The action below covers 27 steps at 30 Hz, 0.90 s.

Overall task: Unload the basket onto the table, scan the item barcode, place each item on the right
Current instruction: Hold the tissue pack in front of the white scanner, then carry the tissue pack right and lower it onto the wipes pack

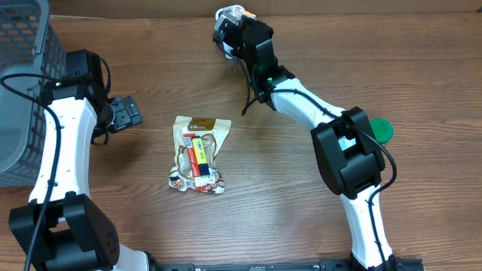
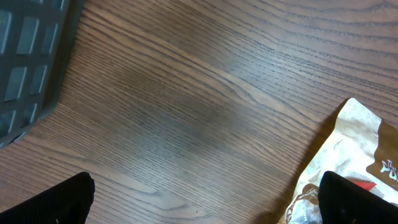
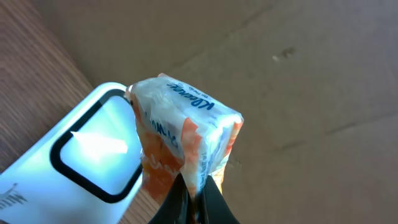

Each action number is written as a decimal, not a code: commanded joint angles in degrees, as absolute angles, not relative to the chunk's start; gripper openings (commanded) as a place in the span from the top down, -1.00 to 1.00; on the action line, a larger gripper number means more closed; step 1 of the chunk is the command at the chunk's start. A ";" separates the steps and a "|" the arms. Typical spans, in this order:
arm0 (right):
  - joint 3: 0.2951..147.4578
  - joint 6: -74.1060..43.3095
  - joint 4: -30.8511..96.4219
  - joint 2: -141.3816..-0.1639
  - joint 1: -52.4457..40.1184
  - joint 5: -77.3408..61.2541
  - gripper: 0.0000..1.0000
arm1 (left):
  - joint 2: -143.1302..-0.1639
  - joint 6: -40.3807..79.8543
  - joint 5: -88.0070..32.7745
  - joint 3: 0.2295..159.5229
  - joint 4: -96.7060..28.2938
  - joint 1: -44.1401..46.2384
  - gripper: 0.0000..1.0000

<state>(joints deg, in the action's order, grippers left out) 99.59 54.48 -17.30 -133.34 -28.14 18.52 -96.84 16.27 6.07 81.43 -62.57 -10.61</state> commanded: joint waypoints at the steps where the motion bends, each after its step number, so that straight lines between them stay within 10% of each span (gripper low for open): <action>1: 100.47 55.79 -19.62 -135.26 -27.90 16.36 0.93 | -97.30 15.40 6.15 82.24 -62.50 -10.46 -1.00; 27: 100.47 51.75 -32.95 -138.56 -27.62 22.04 0.93 | -97.30 15.40 6.13 82.24 -62.50 -10.46 -0.99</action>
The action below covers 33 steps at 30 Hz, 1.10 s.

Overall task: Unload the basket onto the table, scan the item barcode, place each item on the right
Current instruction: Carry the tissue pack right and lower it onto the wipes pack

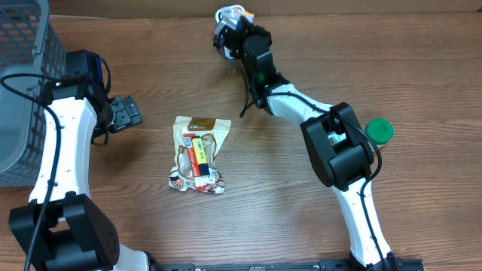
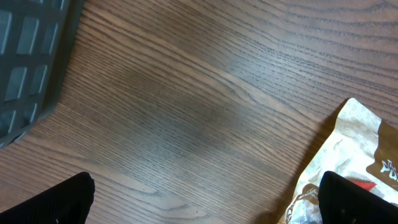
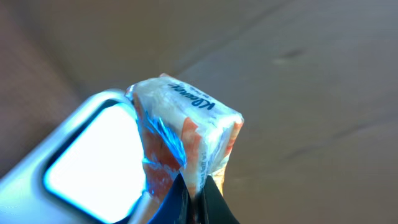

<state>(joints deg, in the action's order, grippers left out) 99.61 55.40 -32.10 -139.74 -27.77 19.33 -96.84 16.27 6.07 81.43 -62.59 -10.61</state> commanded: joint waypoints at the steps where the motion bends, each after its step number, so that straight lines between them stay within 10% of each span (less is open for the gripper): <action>1: 100.47 48.38 -32.93 -137.69 -27.70 22.06 0.93 | -97.30 15.40 6.15 82.24 -62.50 -10.46 -0.99; 19: 100.47 6.00 26.59 -102.32 -26.70 20.29 0.93 | -97.30 15.40 6.15 82.24 -62.50 -10.46 -1.00; 33: 94.06 -12.49 73.87 -101.95 -12.91 9.67 0.92 | -97.30 15.40 6.15 82.24 -62.50 -10.46 -1.00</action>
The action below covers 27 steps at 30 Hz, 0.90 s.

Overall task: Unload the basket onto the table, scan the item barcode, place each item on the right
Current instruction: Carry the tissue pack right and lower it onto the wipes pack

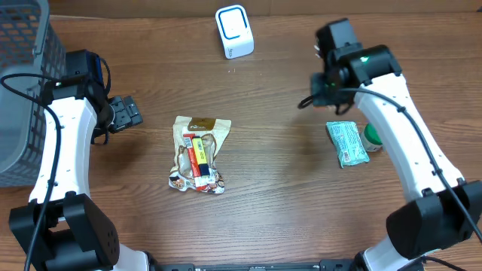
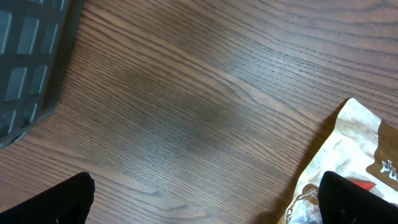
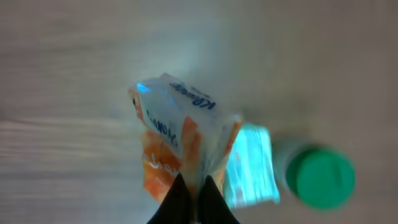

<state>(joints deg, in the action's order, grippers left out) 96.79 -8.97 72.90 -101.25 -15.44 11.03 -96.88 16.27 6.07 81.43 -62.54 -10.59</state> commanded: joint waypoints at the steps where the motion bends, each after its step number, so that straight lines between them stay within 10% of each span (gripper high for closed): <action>1: 92.86 -12.45 73.87 -101.95 -12.14 9.54 0.92 | -97.30 15.40 6.15 82.24 -62.50 -10.46 -0.99; 22: 75.75 -12.23 62.87 -101.97 -7.53 14.50 0.78 | -97.30 15.40 6.13 82.24 -62.50 -10.04 -0.99; 27: 75.75 -12.23 62.28 -101.97 -7.53 14.50 0.43 | -97.30 15.40 6.15 82.24 -62.50 -10.07 -1.00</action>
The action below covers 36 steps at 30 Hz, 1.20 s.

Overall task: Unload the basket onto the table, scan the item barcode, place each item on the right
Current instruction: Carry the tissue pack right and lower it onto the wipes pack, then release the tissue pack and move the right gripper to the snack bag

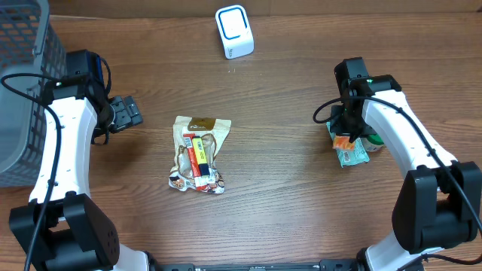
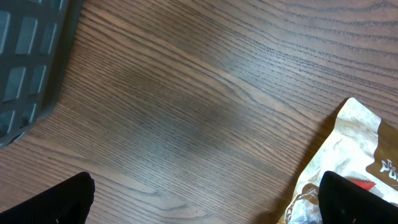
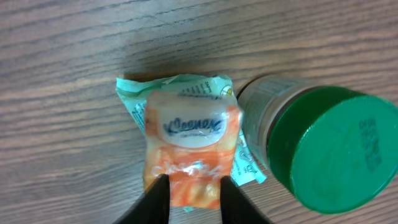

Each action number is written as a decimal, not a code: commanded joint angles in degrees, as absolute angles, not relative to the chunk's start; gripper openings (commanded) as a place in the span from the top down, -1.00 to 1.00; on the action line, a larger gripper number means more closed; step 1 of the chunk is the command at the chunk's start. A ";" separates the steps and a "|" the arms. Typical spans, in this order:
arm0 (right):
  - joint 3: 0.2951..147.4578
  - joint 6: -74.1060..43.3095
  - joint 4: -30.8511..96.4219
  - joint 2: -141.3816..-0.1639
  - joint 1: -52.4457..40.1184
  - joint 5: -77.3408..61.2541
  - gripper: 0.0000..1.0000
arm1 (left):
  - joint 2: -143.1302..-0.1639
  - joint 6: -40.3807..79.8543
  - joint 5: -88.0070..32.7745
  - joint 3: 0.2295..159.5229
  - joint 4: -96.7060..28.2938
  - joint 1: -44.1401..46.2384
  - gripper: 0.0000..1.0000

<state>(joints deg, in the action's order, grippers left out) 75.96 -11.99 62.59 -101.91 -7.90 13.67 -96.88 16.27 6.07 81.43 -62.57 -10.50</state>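
Observation:
An orange Kleenex tissue pack (image 3: 189,149) lies on top of a green tissue pack (image 3: 132,99) at the table's right. My right gripper (image 3: 194,186) hovers just over it, open. Its fingers stand apart over the pack's near end. In the overhead view the right gripper (image 1: 348,128) covers most of the orange pack (image 1: 343,141). The white scanner (image 1: 234,31) stands at the back middle. My left gripper (image 2: 205,193) is open above bare wood at the left, with nothing between its fingers.
A jar with a green lid (image 3: 323,146) stands right beside the two packs. A snack bag (image 1: 198,154) lies in the middle of the table, its corner close to the left gripper's right finger (image 2: 348,199). A grey basket (image 1: 19,83) sits at the far left.
My right gripper has come down from above the green pack and jar. Its jaws have opened and the orange pack now rests on the green pack. The left arm has not moved.
My right gripper first held the orange pack up to the white scanner at the back, and still did a moment later. Then it held the pack over the green pack and jar at the right. Now the pack lies there, released.

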 commanded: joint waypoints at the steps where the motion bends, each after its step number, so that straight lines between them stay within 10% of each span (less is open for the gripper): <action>1: 75.70 -12.23 62.02 -101.97 -7.53 14.48 0.44 | -97.30 15.40 6.15 82.24 -62.50 -10.09 -1.00; 36: 75.31 -24.34 50.65 -101.97 -22.04 -12.12 0.24 | -97.30 15.40 6.13 82.24 -62.50 -10.15 -1.00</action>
